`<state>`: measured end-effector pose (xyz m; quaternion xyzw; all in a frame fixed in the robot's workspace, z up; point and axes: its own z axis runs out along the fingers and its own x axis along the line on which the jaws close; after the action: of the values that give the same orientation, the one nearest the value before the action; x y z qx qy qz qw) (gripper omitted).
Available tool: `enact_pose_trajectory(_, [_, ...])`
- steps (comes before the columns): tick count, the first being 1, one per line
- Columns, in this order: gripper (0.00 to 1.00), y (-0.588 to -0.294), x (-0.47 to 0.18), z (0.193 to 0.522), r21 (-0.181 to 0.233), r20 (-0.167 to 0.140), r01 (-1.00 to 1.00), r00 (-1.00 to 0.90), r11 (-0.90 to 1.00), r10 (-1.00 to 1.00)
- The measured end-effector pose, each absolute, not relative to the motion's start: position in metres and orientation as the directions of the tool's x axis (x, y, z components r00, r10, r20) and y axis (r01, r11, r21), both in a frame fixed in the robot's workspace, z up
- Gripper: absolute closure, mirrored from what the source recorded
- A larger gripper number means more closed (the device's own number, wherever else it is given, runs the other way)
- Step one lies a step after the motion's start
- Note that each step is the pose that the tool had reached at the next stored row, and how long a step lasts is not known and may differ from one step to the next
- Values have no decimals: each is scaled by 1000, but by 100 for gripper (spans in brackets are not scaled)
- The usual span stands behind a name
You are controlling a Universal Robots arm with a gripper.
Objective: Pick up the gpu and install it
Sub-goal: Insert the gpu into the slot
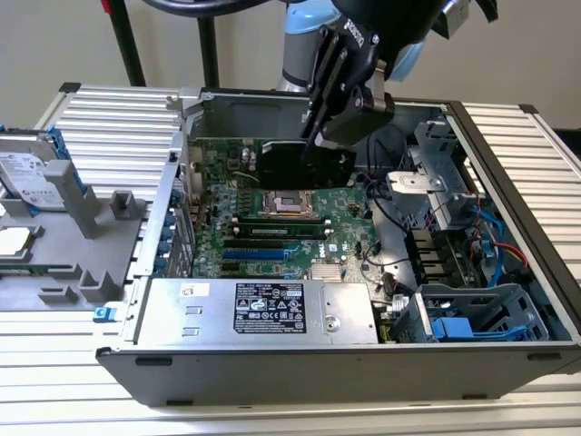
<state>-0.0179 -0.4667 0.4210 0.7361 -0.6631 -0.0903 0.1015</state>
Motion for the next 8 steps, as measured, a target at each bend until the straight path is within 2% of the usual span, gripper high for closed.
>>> enact_pose_trajectory(8, [100, -467, -16, 421, 269, 2, -954, 139, -133, -990])
